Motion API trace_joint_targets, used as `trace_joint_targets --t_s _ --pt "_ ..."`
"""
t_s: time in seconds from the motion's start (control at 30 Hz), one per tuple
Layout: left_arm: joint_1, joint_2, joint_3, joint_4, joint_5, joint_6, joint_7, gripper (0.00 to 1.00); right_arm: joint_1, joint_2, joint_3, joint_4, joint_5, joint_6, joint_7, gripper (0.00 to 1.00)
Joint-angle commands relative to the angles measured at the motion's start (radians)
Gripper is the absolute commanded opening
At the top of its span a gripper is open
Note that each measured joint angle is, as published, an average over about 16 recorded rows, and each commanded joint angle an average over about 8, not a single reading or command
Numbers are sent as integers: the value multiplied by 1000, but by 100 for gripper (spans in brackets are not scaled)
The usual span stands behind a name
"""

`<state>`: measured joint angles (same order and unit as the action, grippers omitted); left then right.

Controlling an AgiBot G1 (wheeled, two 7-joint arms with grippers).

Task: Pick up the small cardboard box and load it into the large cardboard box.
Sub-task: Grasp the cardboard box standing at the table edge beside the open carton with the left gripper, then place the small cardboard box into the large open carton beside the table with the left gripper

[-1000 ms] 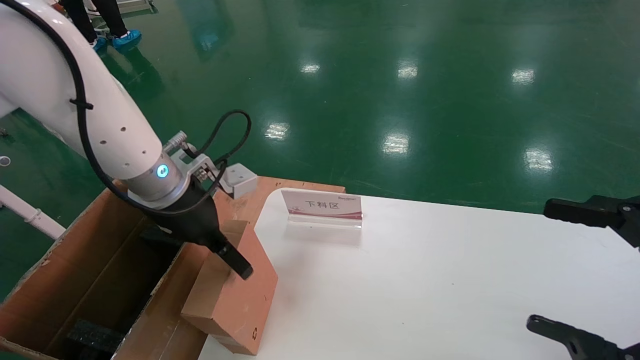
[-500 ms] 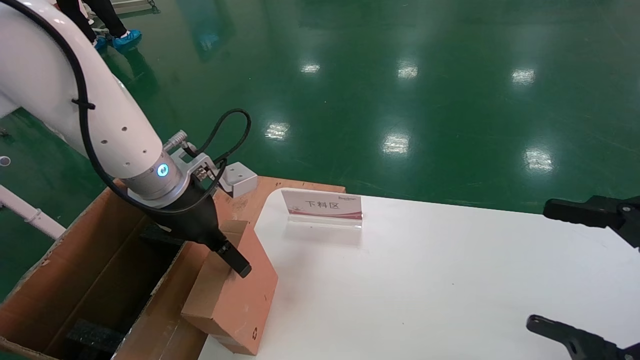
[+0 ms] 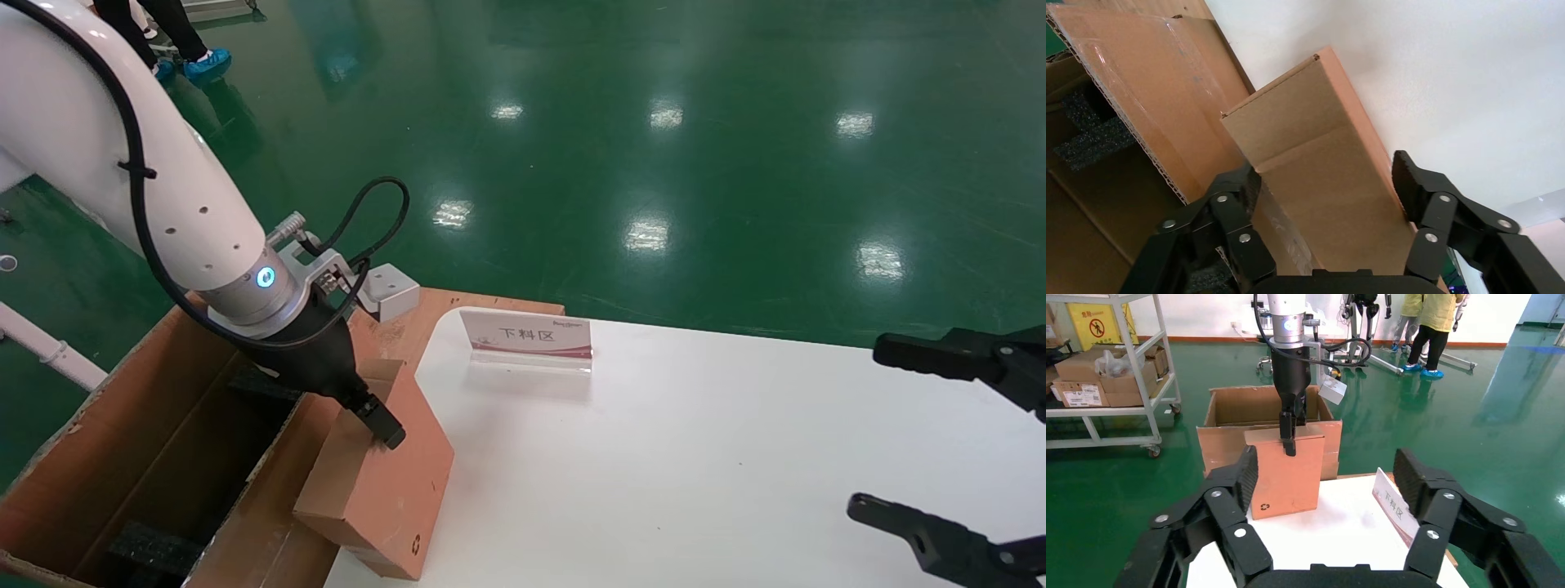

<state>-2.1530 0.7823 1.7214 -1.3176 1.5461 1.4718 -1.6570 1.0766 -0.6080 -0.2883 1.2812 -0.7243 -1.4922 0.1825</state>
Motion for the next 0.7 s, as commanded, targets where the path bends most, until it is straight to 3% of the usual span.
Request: trace_joint_targets --t_s 0.03,0.47,0.7 --pt "0 0 0 0 0 0 0 0 0 0 0 0 0 0 0 0" --pt "-11 0 -2 0 11 -1 1 0 0 0 0 0 0 0 0 0" --pt "-103 -26 -37 -11 43 -8 16 0 0 0 -1 -1 0 0 0 0"
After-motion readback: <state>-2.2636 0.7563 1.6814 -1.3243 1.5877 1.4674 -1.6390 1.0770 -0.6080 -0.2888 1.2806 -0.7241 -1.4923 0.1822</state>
